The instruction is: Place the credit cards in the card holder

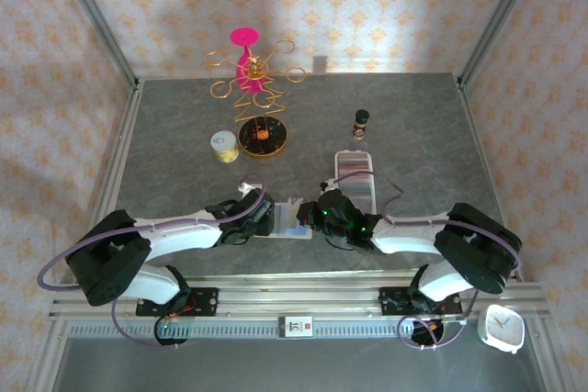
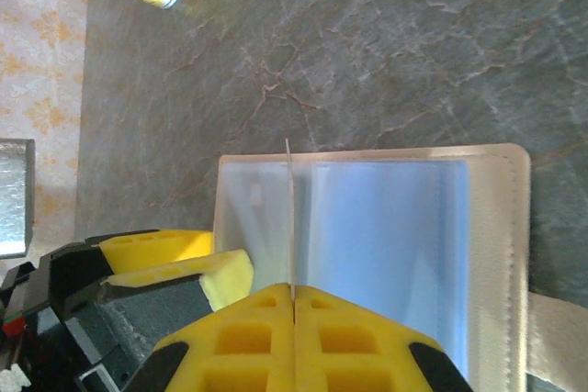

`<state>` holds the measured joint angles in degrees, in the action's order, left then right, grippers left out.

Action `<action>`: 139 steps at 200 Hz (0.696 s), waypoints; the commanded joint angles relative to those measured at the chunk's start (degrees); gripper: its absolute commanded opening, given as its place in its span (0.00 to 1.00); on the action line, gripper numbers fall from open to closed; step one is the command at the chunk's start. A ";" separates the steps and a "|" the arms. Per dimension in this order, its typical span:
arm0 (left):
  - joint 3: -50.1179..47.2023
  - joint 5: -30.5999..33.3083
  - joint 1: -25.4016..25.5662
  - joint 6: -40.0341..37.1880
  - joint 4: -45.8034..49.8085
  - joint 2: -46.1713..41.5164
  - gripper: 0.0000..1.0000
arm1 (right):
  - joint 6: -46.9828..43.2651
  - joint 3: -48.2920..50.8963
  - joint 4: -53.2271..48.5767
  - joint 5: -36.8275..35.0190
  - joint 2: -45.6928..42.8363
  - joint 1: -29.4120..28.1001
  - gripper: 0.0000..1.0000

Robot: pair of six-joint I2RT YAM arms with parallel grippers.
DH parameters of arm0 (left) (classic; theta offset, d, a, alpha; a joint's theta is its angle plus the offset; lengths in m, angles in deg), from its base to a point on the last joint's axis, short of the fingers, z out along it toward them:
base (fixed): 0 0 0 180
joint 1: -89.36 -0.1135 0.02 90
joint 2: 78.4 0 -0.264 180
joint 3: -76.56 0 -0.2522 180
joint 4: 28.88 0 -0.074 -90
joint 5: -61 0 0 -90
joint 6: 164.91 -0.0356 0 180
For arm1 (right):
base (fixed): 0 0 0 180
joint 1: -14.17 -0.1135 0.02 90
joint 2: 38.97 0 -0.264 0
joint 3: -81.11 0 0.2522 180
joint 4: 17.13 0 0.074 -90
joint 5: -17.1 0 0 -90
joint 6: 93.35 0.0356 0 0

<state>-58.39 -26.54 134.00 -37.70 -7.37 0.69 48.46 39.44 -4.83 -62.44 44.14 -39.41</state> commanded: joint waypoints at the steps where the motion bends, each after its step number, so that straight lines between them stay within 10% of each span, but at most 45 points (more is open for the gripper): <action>1: -1.75 -0.12 0.18 0.50 0.92 -0.64 0.42 | 0.91 -1.28 3.90 -0.61 0.71 -0.29 0.00; 139: -3.25 -0.17 0.36 0.94 0.33 -1.79 0.36 | 3.00 -1.81 6.27 1.14 6.37 -0.46 0.00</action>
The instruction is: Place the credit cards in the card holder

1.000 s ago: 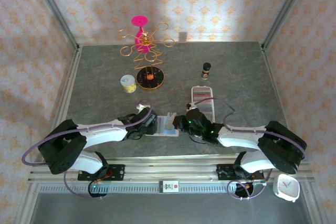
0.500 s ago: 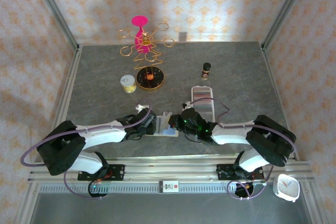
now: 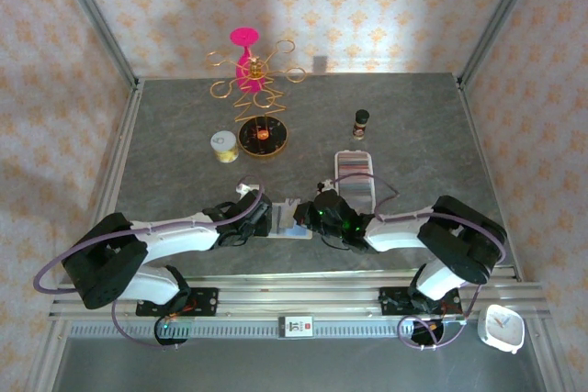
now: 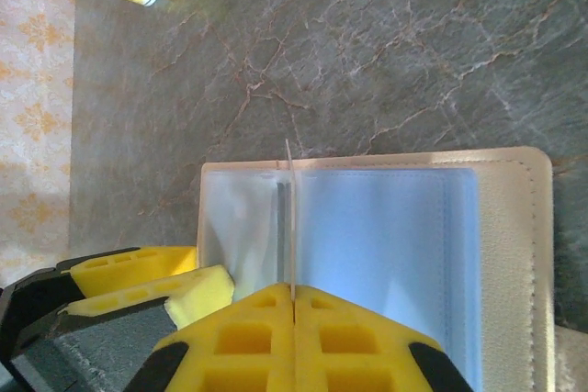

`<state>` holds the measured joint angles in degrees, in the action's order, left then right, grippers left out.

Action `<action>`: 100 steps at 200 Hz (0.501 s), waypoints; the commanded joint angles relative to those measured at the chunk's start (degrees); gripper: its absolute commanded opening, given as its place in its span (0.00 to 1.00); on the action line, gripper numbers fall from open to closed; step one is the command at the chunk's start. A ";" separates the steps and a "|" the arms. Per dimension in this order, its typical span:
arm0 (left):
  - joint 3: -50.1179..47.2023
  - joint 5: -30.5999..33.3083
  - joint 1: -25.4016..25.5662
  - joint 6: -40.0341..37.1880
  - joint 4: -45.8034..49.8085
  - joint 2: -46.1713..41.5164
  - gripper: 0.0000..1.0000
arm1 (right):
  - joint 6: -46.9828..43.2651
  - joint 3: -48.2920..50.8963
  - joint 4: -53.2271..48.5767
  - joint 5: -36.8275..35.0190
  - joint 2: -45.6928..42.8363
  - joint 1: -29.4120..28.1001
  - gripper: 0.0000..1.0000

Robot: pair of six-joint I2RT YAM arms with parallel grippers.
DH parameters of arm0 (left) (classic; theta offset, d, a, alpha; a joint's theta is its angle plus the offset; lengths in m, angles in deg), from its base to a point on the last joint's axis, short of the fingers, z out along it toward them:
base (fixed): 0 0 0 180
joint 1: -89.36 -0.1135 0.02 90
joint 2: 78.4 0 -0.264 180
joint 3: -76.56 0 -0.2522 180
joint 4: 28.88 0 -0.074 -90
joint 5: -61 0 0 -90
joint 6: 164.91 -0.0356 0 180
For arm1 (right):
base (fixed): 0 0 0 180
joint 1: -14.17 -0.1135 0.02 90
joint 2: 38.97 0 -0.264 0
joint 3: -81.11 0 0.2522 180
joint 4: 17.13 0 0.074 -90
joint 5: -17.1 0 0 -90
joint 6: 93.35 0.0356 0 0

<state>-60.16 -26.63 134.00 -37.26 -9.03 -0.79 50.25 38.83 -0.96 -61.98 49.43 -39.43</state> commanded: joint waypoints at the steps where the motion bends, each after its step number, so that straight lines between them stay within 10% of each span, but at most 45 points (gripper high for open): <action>1: -1.48 -0.09 0.36 0.54 1.99 -0.28 0.36 | 1.23 -1.15 2.40 0.73 1.12 -0.45 0.00; 100: -2.01 -0.27 0.51 0.68 1.65 -0.39 0.35 | 4.49 1.10 5.92 0.33 -0.17 -0.37 0.00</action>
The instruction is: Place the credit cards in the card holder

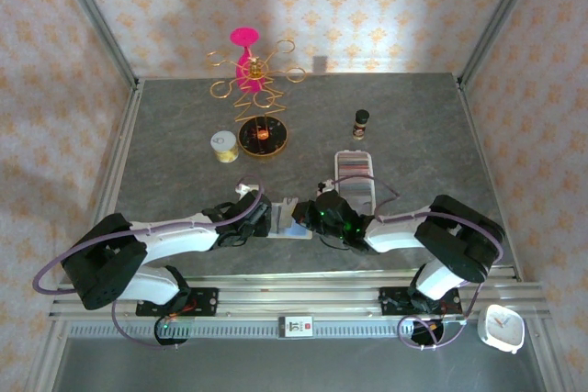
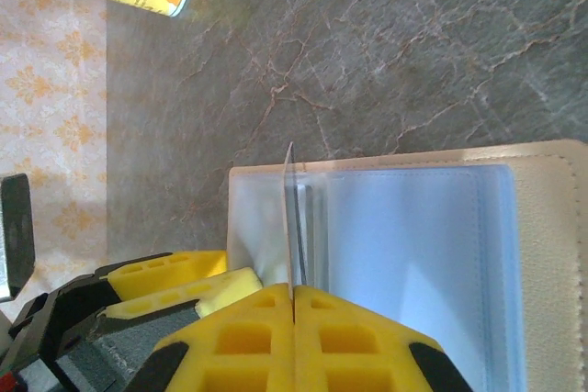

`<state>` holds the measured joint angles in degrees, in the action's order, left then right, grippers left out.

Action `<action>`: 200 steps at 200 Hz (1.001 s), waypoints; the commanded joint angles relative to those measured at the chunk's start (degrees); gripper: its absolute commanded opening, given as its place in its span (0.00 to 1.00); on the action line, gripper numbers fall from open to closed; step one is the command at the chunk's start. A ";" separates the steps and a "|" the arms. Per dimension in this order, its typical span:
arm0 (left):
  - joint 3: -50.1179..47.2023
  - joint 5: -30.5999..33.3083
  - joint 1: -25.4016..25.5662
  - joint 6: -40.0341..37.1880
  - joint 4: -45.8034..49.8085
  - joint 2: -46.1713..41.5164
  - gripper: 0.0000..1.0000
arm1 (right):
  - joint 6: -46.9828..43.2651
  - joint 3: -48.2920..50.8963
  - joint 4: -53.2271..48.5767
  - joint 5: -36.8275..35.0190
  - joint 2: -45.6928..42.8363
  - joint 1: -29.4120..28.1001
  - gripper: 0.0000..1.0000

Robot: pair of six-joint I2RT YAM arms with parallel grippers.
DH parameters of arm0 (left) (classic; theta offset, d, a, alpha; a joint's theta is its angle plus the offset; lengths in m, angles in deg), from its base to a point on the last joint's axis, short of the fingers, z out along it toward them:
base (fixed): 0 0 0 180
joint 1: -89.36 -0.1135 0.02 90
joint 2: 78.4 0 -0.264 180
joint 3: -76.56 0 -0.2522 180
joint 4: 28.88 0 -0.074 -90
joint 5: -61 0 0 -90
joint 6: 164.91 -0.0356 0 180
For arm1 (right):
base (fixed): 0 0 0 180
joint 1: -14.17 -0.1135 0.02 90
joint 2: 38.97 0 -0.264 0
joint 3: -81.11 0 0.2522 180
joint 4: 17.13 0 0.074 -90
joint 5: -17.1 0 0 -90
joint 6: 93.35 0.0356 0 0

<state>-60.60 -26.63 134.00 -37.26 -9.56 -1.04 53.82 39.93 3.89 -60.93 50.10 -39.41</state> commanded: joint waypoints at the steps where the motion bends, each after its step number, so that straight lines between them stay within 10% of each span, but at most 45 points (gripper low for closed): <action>1: -1.57 -0.27 0.48 0.67 2.17 -0.21 0.35 | 0.93 0.05 1.03 -0.80 -0.93 -0.43 0.00; 200: -1.74 -0.51 0.59 0.76 1.48 -0.11 0.35 | 4.31 1.12 4.21 -0.61 2.87 -0.45 0.00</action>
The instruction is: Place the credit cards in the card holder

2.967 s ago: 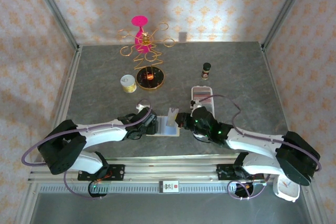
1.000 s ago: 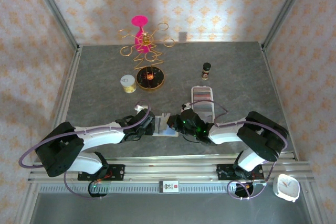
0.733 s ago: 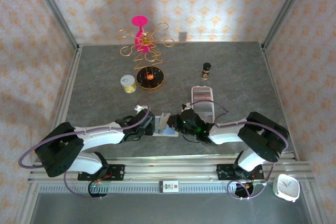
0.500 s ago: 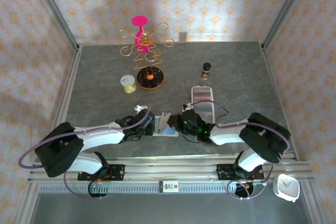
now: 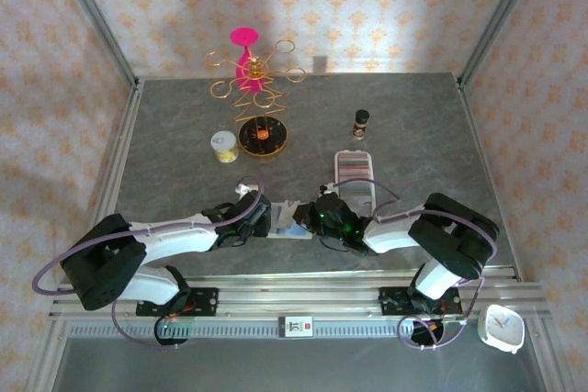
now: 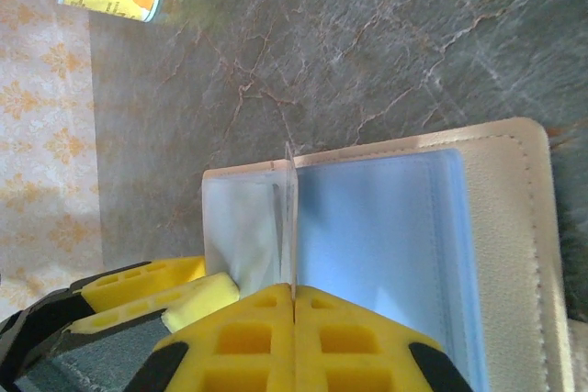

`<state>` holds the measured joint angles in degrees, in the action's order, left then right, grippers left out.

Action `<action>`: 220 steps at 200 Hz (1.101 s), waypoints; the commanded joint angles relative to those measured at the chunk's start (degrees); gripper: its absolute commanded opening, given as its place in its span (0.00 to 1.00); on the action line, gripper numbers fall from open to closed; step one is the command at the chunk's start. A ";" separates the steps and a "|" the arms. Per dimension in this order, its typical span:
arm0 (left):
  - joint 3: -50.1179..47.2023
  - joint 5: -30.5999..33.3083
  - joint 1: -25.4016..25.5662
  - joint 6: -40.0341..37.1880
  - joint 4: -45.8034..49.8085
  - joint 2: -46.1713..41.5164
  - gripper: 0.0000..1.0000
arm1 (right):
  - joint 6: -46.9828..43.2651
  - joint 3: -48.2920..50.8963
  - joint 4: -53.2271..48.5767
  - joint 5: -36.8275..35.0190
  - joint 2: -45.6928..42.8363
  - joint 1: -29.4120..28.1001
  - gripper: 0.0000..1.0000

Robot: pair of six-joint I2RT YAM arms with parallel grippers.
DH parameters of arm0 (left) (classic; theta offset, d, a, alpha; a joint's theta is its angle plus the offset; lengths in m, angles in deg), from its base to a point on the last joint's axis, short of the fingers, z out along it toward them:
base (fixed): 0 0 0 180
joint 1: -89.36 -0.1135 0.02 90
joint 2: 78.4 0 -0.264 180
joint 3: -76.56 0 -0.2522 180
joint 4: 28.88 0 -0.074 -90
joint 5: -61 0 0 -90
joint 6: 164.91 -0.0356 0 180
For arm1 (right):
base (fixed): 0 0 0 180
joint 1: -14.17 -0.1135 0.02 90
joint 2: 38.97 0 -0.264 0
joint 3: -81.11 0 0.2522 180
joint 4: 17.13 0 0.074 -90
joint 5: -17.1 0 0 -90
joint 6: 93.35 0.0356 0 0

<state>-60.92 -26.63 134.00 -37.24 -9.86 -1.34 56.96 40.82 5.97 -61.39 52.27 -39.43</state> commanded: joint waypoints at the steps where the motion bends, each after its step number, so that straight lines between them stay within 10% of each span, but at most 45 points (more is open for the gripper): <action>1: -1.46 -0.52 0.56 0.74 1.78 0.15 0.35 | 1.18 0.23 2.15 -0.16 0.74 -0.44 0.00; 220: -6.05 1.72 0.39 6.49 -5.67 -1.26 0.53 | -1.49 -4.95 -4.45 6.42 5.52 -1.27 0.00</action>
<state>-64.36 -25.97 134.13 -32.87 -15.81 -2.22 57.47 37.65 5.12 -56.12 56.77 -40.16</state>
